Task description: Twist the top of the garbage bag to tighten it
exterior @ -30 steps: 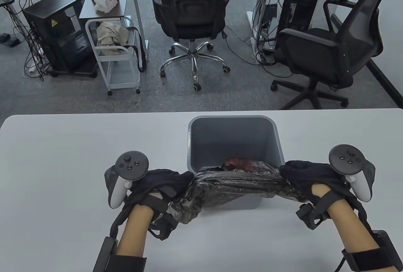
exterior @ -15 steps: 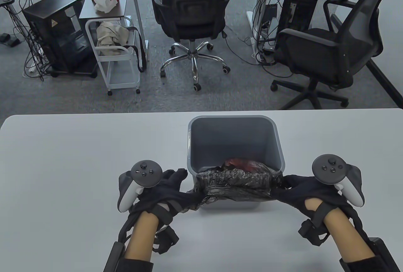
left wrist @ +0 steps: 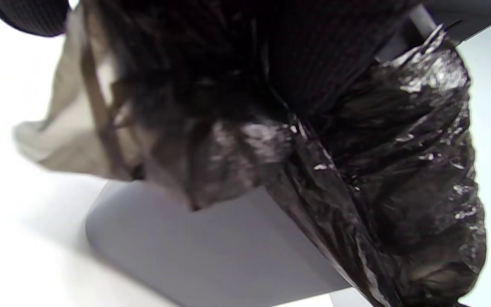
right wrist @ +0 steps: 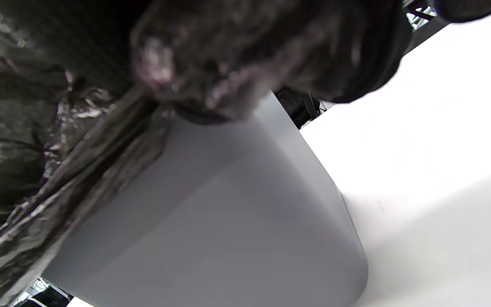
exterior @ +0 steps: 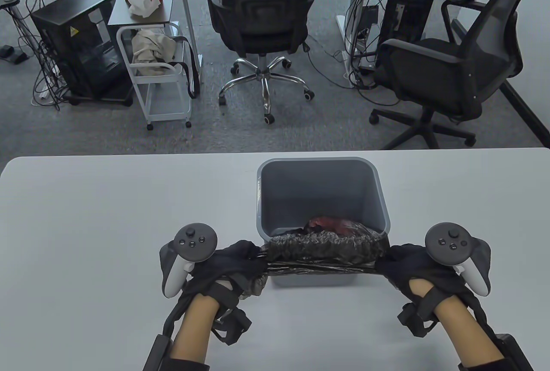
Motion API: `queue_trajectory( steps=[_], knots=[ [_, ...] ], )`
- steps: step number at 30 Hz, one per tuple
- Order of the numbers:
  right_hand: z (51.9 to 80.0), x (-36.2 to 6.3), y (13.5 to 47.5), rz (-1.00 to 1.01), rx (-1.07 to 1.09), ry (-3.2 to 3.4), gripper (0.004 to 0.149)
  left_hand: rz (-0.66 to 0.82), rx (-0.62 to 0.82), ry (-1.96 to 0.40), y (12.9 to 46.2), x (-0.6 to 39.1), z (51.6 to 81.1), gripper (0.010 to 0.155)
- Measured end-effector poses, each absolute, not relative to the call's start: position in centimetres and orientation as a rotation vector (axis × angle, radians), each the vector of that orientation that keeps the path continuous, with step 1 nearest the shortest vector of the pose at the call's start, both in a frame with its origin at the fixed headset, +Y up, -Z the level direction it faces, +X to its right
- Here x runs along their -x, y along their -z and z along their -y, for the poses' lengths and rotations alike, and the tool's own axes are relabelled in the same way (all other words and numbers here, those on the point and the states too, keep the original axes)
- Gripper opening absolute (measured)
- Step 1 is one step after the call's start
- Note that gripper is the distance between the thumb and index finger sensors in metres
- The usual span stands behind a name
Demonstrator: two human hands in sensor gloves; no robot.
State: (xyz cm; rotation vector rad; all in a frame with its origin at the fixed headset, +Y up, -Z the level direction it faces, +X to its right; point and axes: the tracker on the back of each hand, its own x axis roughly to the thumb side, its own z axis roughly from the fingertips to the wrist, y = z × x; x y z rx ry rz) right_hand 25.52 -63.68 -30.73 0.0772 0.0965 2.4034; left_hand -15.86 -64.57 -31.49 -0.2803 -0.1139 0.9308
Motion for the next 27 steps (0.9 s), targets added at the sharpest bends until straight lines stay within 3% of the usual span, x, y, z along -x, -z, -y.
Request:
queue_trajectory(
  steps=[3, 5, 9, 16, 19, 22, 27],
  knots=[
    [63.7, -25.5, 30.1, -0.055, -0.085, -2.346, 0.035, 0.102, 0.182, -0.949, 31.0, 16.2, 64.2, 0.049],
    [63.4, -25.6, 29.8, -0.015, -0.087, -2.328, 0.035, 0.101, 0.155, -0.959, 30.7, 16.3, 63.7, 0.063],
    [61.8, -25.5, 29.0, 0.036, -0.109, -2.313, 0.035, 0.125, 0.07, -0.923, 29.6, 16.3, 61.7, 0.044],
    [57.2, -24.7, 27.7, 0.211, -0.138, -2.408, 0.035, 0.175, -0.137, -0.782, 28.0, 15.6, 57.3, 0.041],
    [55.3, -24.0, 27.3, 0.323, -0.146, -2.492, 0.035, 0.193, -0.205, -0.715, 27.5, 14.8, 55.4, 0.044],
    [53.5, -22.9, 26.7, 0.478, -0.178, -2.607, 0.035, 0.203, -0.293, -0.642, 26.8, 13.7, 53.4, 0.057],
    [51.8, -20.2, 25.9, 0.669, -0.258, -2.725, 0.035, 0.294, -0.313, -0.583, 26.7, 11.0, 51.1, 0.063]
  ],
)
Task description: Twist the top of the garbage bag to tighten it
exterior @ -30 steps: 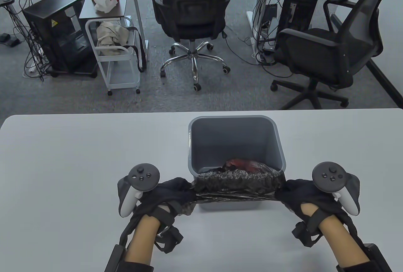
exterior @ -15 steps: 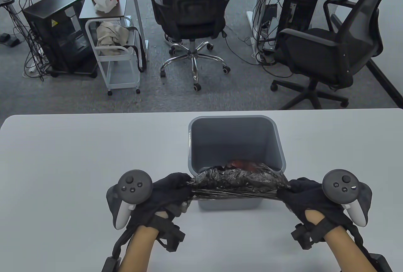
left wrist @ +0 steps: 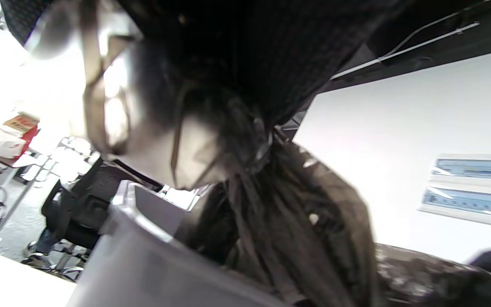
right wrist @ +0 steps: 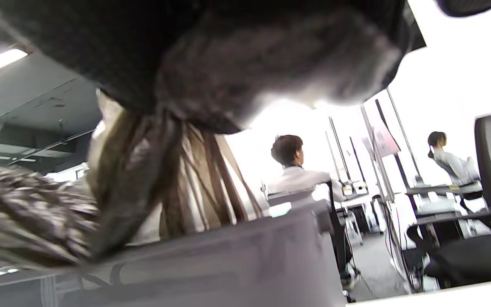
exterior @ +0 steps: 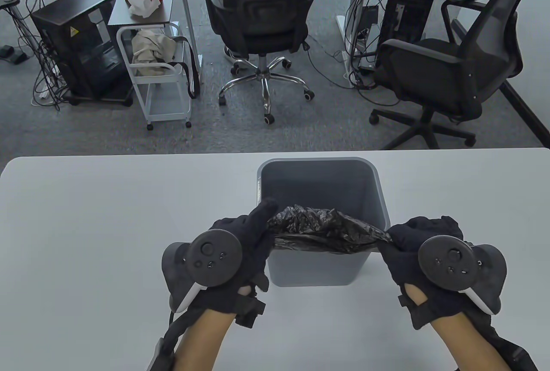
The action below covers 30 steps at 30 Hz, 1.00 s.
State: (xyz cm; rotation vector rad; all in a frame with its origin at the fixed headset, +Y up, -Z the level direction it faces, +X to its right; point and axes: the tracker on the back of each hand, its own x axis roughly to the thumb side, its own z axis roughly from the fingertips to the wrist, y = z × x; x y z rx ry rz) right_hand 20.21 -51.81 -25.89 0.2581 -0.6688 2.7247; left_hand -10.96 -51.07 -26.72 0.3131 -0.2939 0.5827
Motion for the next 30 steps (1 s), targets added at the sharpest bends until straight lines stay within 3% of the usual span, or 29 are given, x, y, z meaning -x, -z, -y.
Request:
queue_trajectory(
  steps=[4, 10, 13, 18, 25, 30],
  knots=[
    [50.5, -18.0, 25.5, 0.754, -0.308, -2.732, 0.036, 0.409, -0.264, -0.559, 27.0, 8.2, 50.1, 0.069],
    [49.3, -15.6, 25.1, 0.653, -0.394, -2.546, 0.037, 0.527, -0.141, -0.569, 27.9, 4.4, 50.2, 0.076],
    [49.5, -14.9, 25.2, 0.449, -0.478, -2.359, 0.041, 0.567, -0.108, -0.629, 28.3, 3.2, 50.6, 0.064],
    [50.9, -16.8, 25.4, 0.24, -0.522, -2.121, 0.057, 0.491, -0.147, -0.656, 29.1, 4.2, 50.6, 0.043],
    [52.7, -20.9, 24.9, 0.424, -0.403, -2.089, 0.06, 0.395, -0.135, -0.904, 30.7, 6.4, 50.1, 0.042],
    [54.7, -20.5, 25.1, 0.421, -0.391, -2.379, 0.072, 0.374, -0.109, -1.092, 31.2, 6.7, 49.7, 0.042]
  ],
)
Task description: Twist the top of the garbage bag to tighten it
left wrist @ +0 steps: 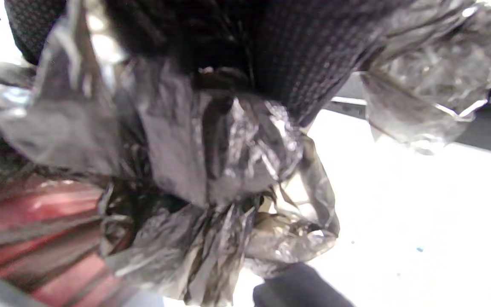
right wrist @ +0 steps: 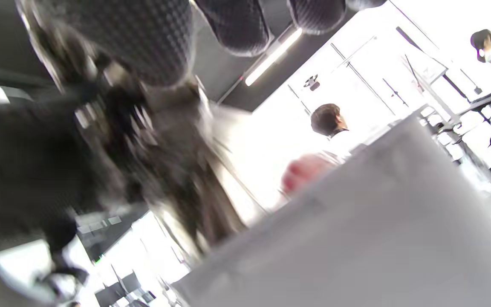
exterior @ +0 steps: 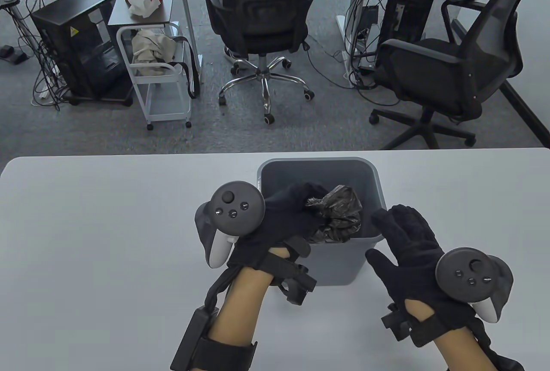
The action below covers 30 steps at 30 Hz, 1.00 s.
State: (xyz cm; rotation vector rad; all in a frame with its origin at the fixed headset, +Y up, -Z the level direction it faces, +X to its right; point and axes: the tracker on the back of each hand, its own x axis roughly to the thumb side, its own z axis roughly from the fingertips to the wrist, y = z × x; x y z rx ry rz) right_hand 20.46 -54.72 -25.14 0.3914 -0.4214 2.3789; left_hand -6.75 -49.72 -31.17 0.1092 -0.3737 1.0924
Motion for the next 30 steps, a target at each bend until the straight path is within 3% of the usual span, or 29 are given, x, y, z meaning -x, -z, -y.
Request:
queue_trajectory(
  steps=[4, 9, 11, 14, 16, 18, 20, 25, 30],
  knots=[
    [55.4, -18.8, 25.7, 0.462, -0.406, -2.473, 0.08, 0.391, -0.061, -1.215, 31.0, 6.4, 49.5, 0.042],
    [53.9, -16.7, 26.2, 0.619, -0.426, -2.352, 0.085, 0.426, 0.002, -1.285, 30.4, 5.3, 49.7, 0.042],
    [52.9, -15.8, 26.3, 0.674, -0.434, -2.315, 0.083, 0.415, 0.022, -1.258, 29.9, 4.6, 50.1, 0.04],
    [51.5, -15.5, 26.6, 0.792, -0.379, -2.233, 0.059, 0.433, 0.056, -1.151, 29.1, 4.3, 50.7, 0.041],
    [51.3, -15.9, 27.2, 0.775, -0.376, -2.192, 0.047, 0.46, 0.036, -1.241, 28.6, 4.9, 50.7, 0.048],
    [51.2, -16.3, 27.6, 0.777, -0.347, -2.149, 0.043, 0.485, 0.072, -1.285, 28.0, 5.8, 50.7, 0.065],
    [51.1, -16.9, 28.1, 0.723, -0.291, -2.106, 0.043, 0.454, 0.005, -1.281, 27.4, 7.3, 50.7, 0.071],
    [51.2, -18.2, 28.9, 0.642, -0.218, -2.073, 0.043, 0.372, -0.114, -1.09, 26.3, 9.6, 51.2, 0.076],
    [51.4, -18.0, 29.1, 0.6, -0.212, -2.059, 0.044, 0.396, -0.033, -0.886, 26.4, 7.4, 52.2, 0.09]
  ],
)
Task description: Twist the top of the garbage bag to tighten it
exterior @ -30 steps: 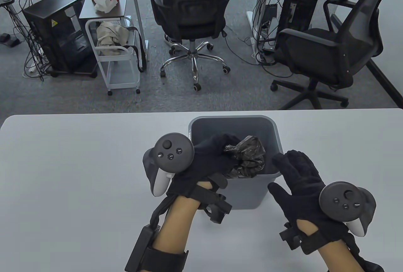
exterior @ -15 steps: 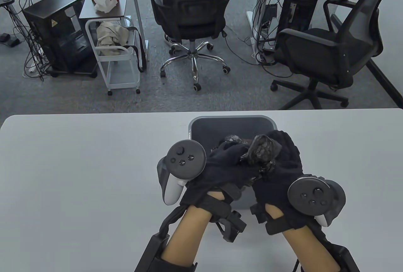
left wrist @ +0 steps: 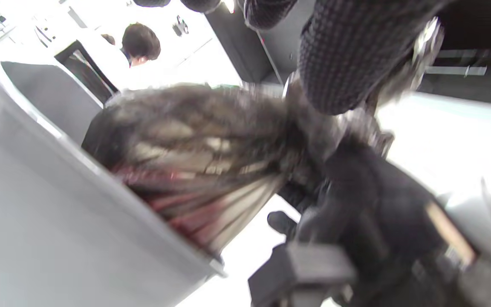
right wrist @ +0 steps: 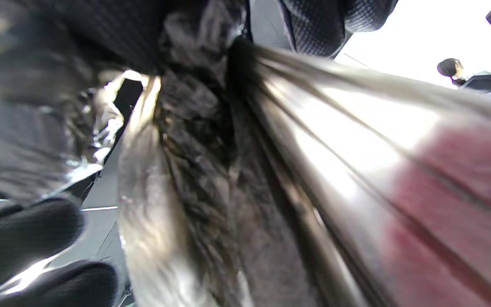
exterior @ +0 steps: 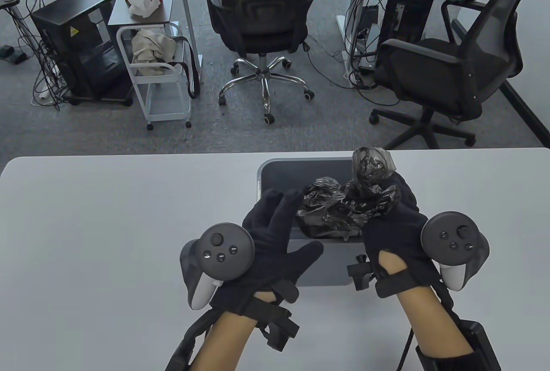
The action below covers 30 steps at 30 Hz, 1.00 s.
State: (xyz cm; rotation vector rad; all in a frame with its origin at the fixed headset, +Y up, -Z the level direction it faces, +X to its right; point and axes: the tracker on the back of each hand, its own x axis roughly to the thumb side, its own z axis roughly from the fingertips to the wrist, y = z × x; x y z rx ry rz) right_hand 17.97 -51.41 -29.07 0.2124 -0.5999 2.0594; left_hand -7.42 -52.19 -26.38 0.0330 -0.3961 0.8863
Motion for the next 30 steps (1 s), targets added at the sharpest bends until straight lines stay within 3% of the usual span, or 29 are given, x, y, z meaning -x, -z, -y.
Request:
queue_trajectory(
  steps=[4, 7, 10, 13, 15, 20, 27, 30],
  knots=[
    [51.4, -17.1, 28.8, 0.55, -0.268, -2.064, 0.044, 0.425, 0.054, -0.833, 27.5, 4.2, 53.0, 0.098],
    [51.2, -16.4, 28.3, 0.513, -0.331, -2.074, 0.045, 0.4, 0.015, -0.895, 28.5, 2.0, 53.4, 0.099],
    [51.3, -16.7, 28.0, 0.45, -0.415, -2.093, 0.053, 0.322, -0.095, -0.957, 29.3, 1.4, 53.3, 0.076],
    [52.0, -18.1, 27.2, 0.368, -0.436, -2.031, 0.065, 0.343, -0.066, -0.944, 30.0, 1.2, 52.9, 0.06],
    [52.5, -19.2, 26.5, 0.415, -0.41, -1.971, 0.073, 0.319, -0.087, -0.927, 30.3, 1.3, 52.8, 0.046],
    [53.7, -21.1, 25.8, 0.451, -0.356, -2.037, 0.082, 0.279, -0.066, -1.07, 31.5, 2.4, 53.4, 0.044],
    [54.2, -18.3, 27.1, 0.324, -0.342, -2.157, 0.094, 0.336, 0.073, -1.207, 31.2, 1.7, 52.9, 0.043],
    [53.9, -17.0, 27.7, 0.364, -0.291, -2.103, 0.088, 0.43, 0.175, -1.248, 30.7, 1.1, 52.7, 0.049]
  ],
)
